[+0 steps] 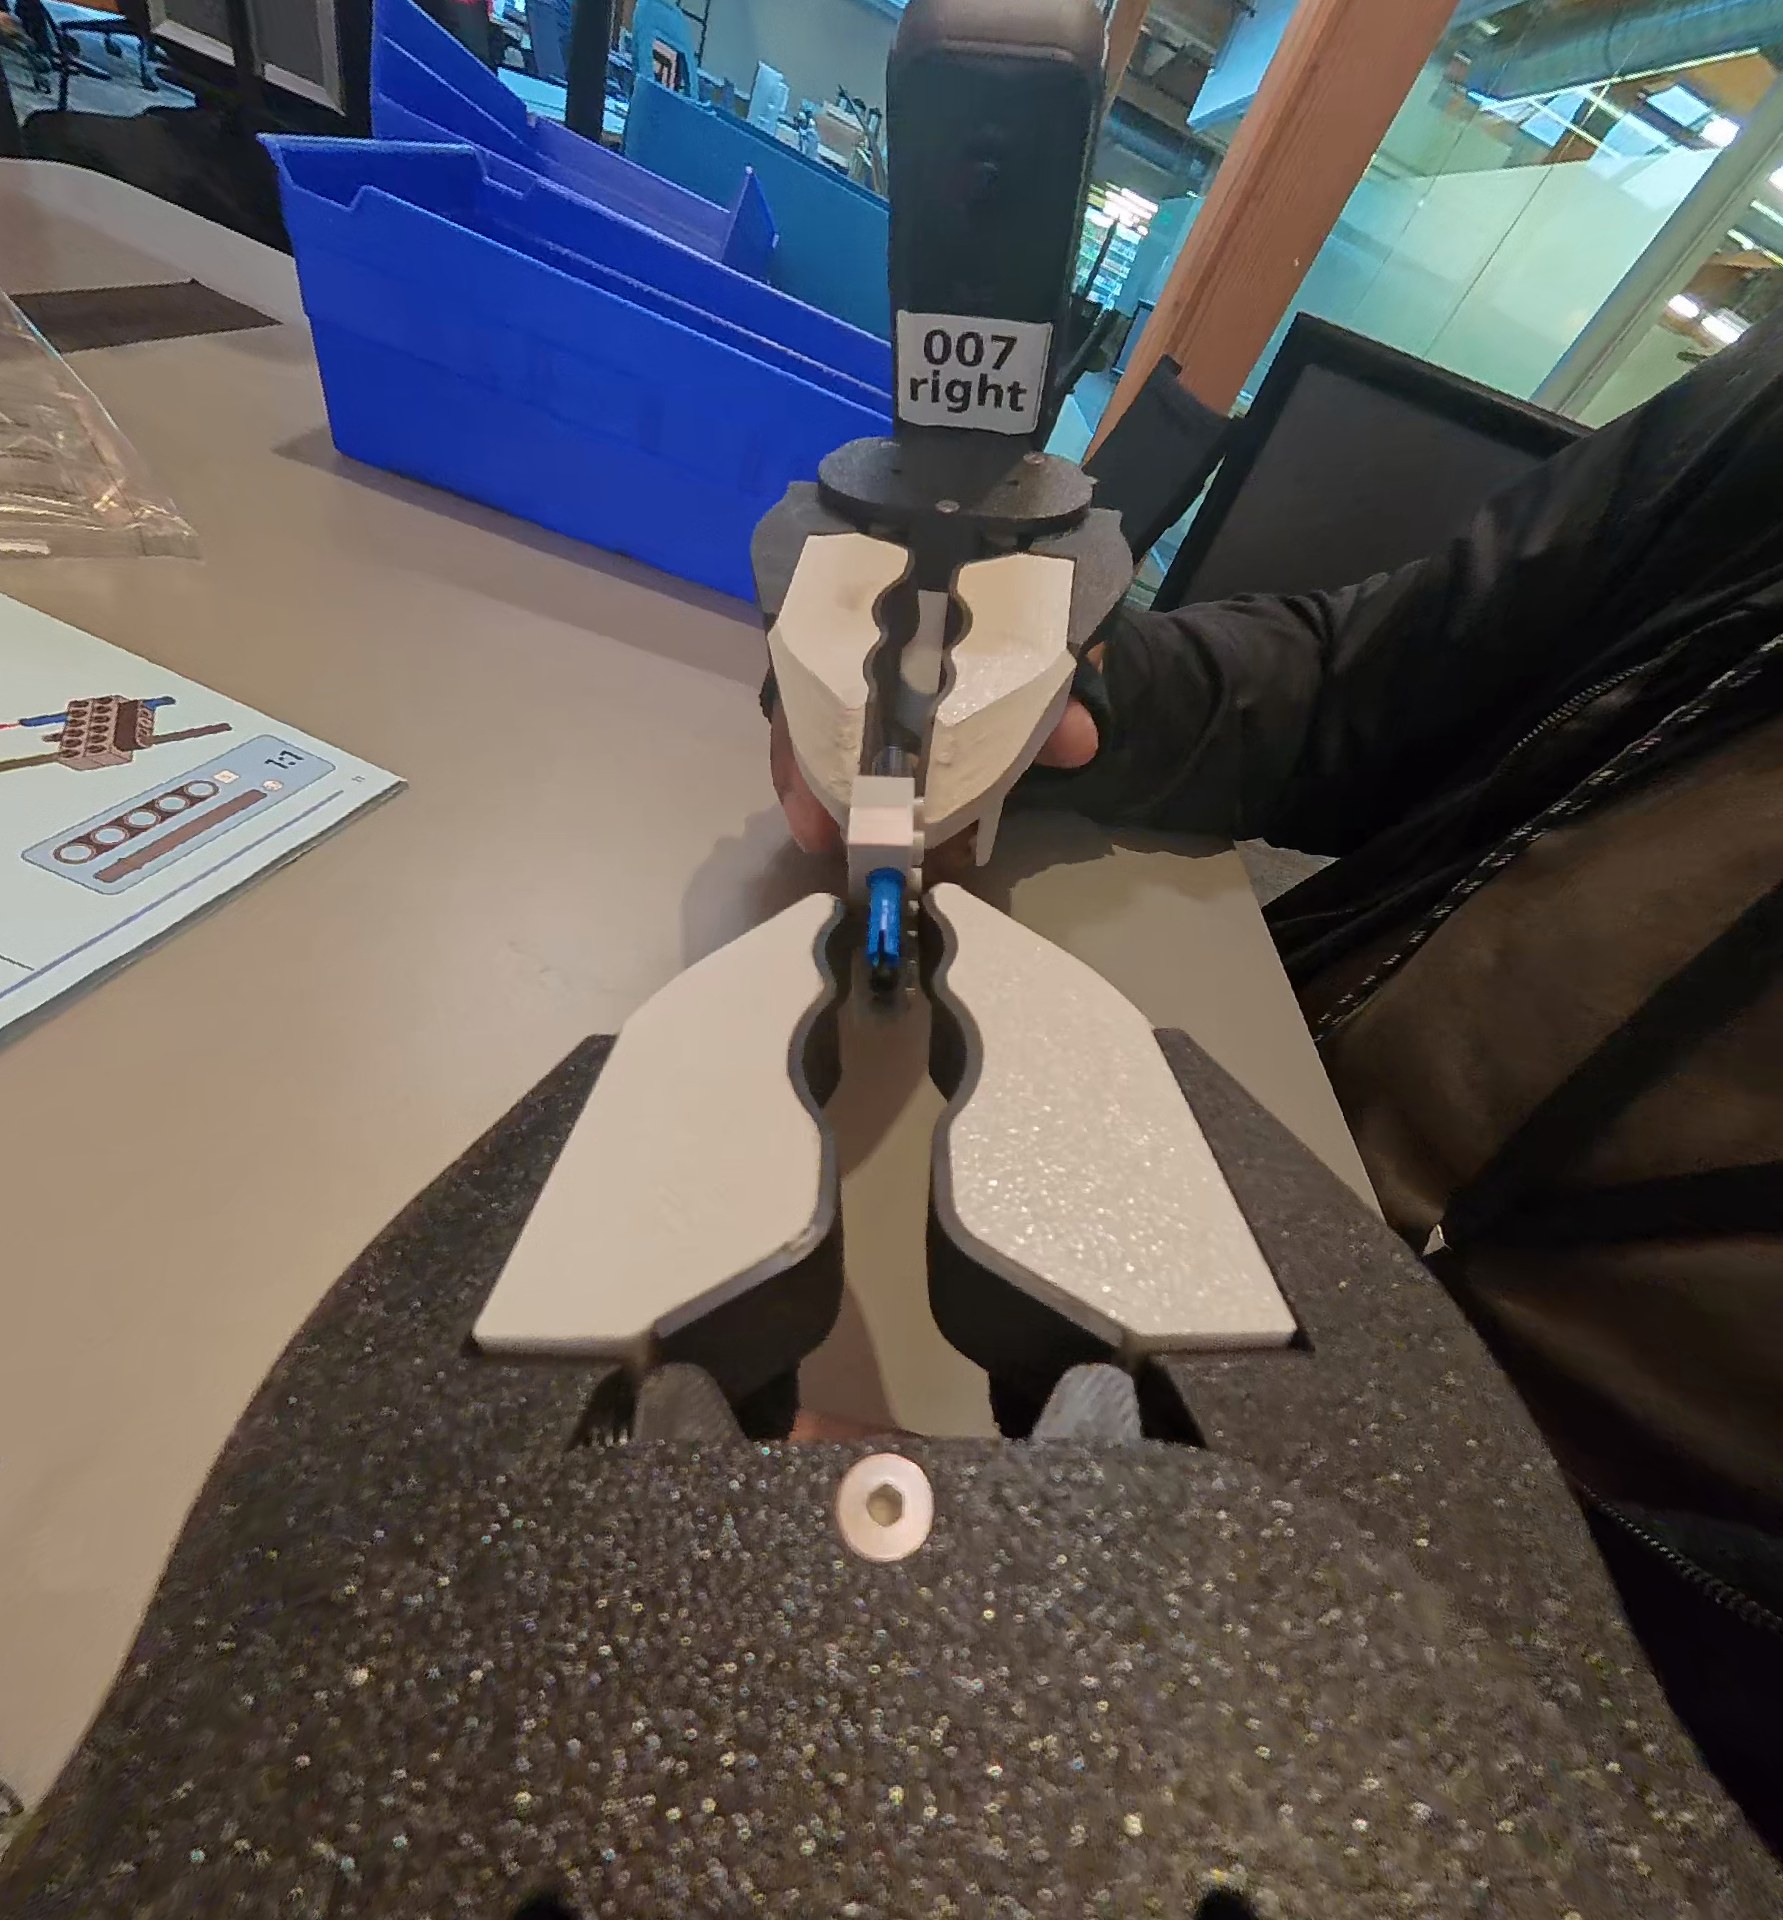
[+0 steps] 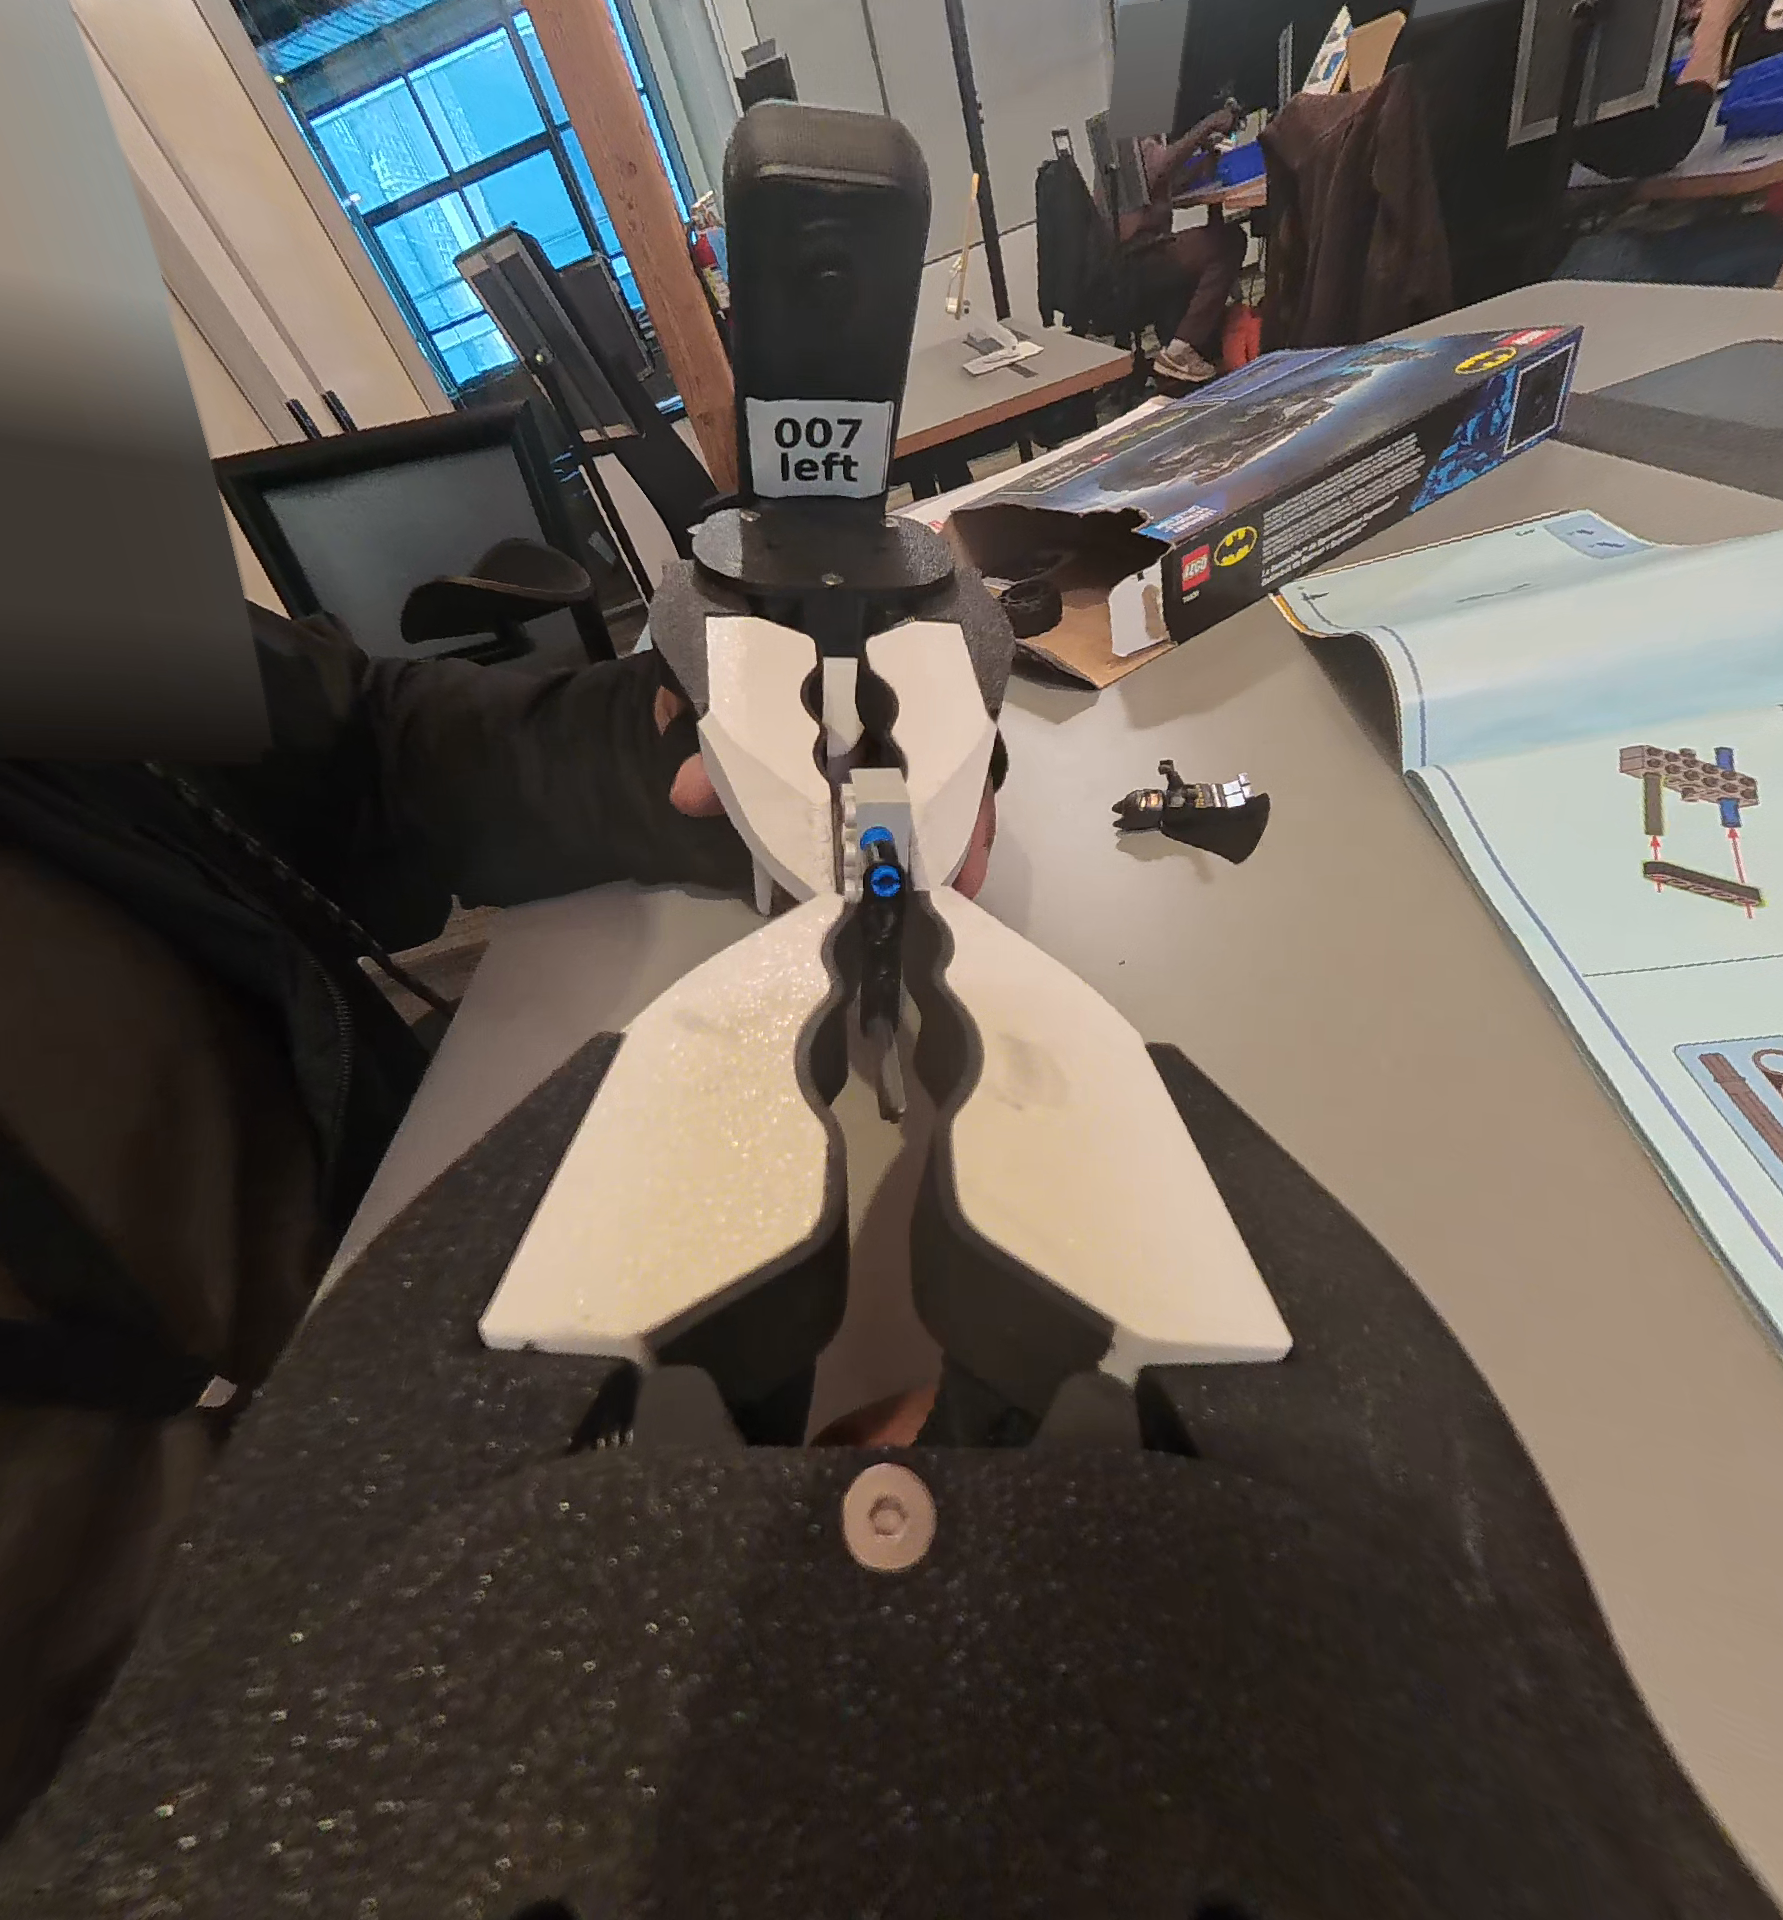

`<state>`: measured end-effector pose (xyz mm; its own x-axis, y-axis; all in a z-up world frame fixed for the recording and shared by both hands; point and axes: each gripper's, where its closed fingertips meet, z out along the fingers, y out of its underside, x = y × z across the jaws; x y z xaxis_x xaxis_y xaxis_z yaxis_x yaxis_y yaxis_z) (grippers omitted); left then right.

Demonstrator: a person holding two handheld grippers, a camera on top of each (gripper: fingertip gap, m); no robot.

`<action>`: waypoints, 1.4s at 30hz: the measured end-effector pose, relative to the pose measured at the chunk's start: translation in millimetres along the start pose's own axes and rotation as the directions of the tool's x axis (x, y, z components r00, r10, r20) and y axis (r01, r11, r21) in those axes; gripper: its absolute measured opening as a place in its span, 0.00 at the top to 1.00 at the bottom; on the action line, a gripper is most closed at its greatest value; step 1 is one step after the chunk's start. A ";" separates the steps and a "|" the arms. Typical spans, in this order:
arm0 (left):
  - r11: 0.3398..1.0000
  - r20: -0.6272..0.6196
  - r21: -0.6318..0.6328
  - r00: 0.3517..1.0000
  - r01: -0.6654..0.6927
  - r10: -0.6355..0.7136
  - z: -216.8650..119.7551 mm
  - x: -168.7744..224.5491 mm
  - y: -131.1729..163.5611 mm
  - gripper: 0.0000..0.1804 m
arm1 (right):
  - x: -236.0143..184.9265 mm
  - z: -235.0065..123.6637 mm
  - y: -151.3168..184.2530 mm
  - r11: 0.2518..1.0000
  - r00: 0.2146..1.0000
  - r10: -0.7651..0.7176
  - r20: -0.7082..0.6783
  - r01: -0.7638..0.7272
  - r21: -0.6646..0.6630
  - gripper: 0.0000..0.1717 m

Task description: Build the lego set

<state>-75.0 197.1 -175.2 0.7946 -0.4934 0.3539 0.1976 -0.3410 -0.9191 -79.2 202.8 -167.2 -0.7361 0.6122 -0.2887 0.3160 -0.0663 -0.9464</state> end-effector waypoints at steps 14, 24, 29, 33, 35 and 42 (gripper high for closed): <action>0.999 0.008 -0.044 1.000 0.001 -0.001 0.8 -1.0 6.0 0.94 | 0.5 2.5 6.2 0.999 1.000 0.025 0.009 -0.025 -0.024 0.95; 0.994 0.012 -0.112 1.000 -0.018 0.019 4.2 0.2 14.6 0.94 | -2.5 7.6 15.8 0.996 1.000 0.007 0.006 -0.007 -0.093 0.95; 0.994 0.025 -0.104 0.999 -0.025 0.027 3.8 -0.6 13.6 0.94 | -1.5 7.3 13.9 0.997 1.000 0.020 0.000 -0.020 -0.078 0.95; 0.996 0.033 -0.085 0.999 -0.009 0.012 2.8 -3.2 11.1 0.94 | 1.3 7.7 11.7 0.998 1.000 0.012 -0.026 -0.013 -0.065 0.94; 0.997 0.039 -0.071 0.999 0.001 0.002 1.4 -5.1 9.4 0.94 | 2.3 8.0 12.9 0.997 0.999 -0.005 -0.037 0.002 -0.077 0.89; 0.992 0.040 -0.045 0.992 0.119 -0.118 -4.5 -14.8 9.1 0.94 | 15.9 1.8 16.9 0.990 0.992 -0.067 -0.111 0.053 -0.128 0.87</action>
